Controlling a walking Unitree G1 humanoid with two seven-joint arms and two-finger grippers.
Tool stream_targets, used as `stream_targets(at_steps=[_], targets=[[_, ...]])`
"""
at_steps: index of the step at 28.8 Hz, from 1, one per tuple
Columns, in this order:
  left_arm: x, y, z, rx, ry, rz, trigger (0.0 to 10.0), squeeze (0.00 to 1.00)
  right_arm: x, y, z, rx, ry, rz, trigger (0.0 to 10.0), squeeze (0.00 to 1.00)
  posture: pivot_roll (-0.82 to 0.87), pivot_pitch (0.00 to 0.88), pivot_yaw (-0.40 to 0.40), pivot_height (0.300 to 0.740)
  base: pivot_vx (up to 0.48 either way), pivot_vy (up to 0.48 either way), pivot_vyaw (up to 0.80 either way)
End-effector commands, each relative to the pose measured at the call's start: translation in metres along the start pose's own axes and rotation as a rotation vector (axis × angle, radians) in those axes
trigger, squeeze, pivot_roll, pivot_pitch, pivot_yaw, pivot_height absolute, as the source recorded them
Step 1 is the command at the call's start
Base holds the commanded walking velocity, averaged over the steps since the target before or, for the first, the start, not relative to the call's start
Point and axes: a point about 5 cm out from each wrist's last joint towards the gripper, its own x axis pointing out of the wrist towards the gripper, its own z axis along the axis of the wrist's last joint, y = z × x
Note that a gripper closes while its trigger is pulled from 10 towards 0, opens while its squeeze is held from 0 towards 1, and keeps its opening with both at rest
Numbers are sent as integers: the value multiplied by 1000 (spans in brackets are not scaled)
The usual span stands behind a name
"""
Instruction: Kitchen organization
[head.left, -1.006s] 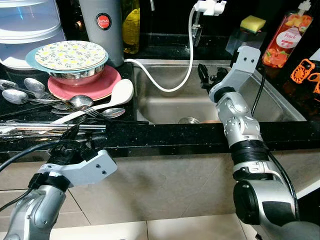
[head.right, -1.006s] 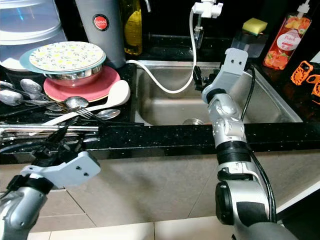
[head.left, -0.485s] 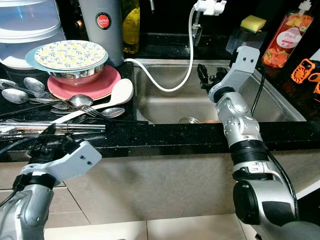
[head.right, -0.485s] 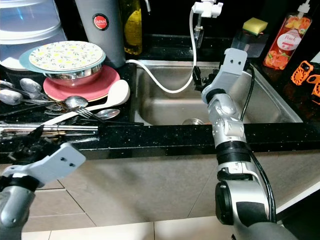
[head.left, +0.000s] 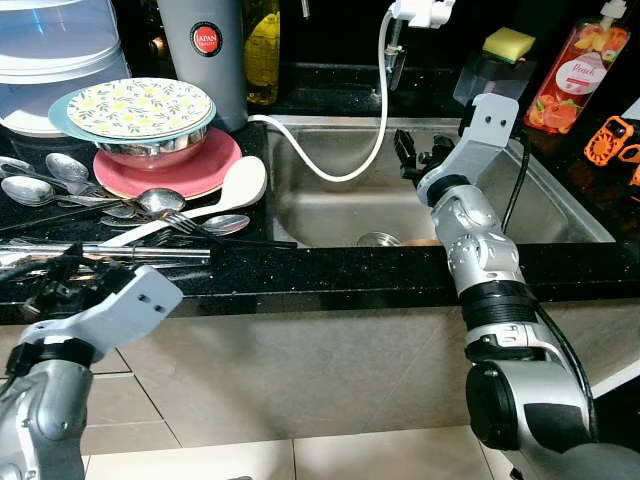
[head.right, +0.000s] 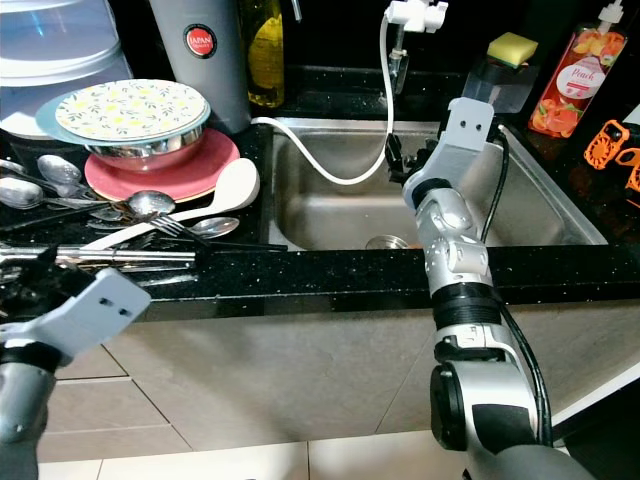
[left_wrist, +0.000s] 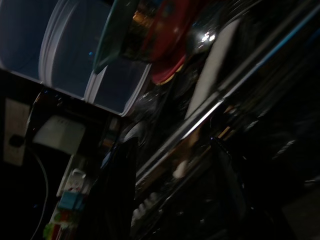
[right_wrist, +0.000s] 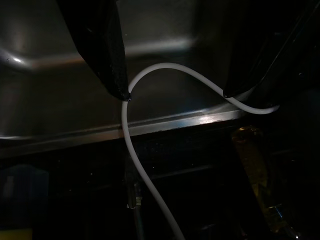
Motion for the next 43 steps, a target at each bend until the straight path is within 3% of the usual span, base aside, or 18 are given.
stream_targets(at_steps=[1, 2, 4, 5, 6, 7, 8, 9, 25, 26, 33, 36, 37, 39, 40, 43], targets=[[3, 3, -5, 22, 13, -9, 10000, 0, -2, -3, -8, 6, 30, -17, 10000, 0, 230, 16, -72, 740, 0, 0, 0], [5, 5, -6, 26, 17, 1, 10000, 0, -1, -3, -7, 7, 29, -17, 10000, 0, 230, 16, -72, 740, 0, 0, 0], [9, 9, -8, 33, 22, 14, 9059, 0, -1, -3, -6, 9, 26, -17, 10000, 0, 228, 13, -71, 740, 0, 0, 0], [10, 10, -8, 35, 22, 15, 6235, 0, -1, -3, -6, 9, 26, -17, 10000, 0, 228, 13, -71, 740, 0, 0, 0], [11, 10, -9, 36, 23, 15, 6235, 0, -2, -4, -6, 9, 26, -18, 10000, 0, 228, 13, -71, 740, 0, 0, 0], [12, 10, -9, 36, 23, 14, 2941, 0, -2, -4, -7, 9, 26, -19, 10000, 0, 222, 13, -68, 740, 0, 0, 0], [13, 10, -9, 36, 22, 13, 2941, 0, -2, -4, -7, 8, 25, -19, 10000, 0, 222, 13, -68, 740, 0, 0, 0], [14, 9, -9, 36, 21, 8, 0, 0, -2, -5, -6, 8, 25, -21, 10000, 0, 221, 13, -67, 740, 0, 0, 0], [15, 3, 2, 14, -45, -18, 0, 0, -2, -5, -5, 9, 23, -22, 10000, 0, 215, 15, -70, 740, 0, 0, 0], [14, 3, 2, 14, -51, -18, 10000, 0, -2, -5, -5, 9, 23, -22, 10000, 0, 215, 15, -70, 740, 0, 0, 0], [10, 1, 16, -5, -122, -8, 10000, 0, -2, -4, -5, 11, 22, -20, 10000, 0, 220, 14, -69, 740, 0, 0, 0], [0, -15, 26, -53, -172, -173, 10000, 0, -2, -5, -5, 11, 23, -23, 10000, 0, 222, 14, -68, 740, 0, 0, 0], [0, -15, 26, -53, -172, -173, 10000, 0, -2, -5, -5, 11, 23, -23, 10000, 0, 222, 14, -68, 740, 0, 0, 0], [-7, -23, 32, -133, -194, -285, 10000, 0, -2, -5, -6, 11, 23, -24, 10000, 0, 222, 14, -68, 740, 0, 0, 0], [-9, -25, 35, -132, -217, -324, 10000, 0, -2, -5, -6, 12, 23, -23, 10000, 0, 222, 14, -68, 740, 0, 0, 0], [-4, -18, 29, -52, -181, -253, 10000, 0, -1, -4, -6, 13, 24, -21, 10000, 0, 222, 14, -68, 740, 0, 0, 0]])
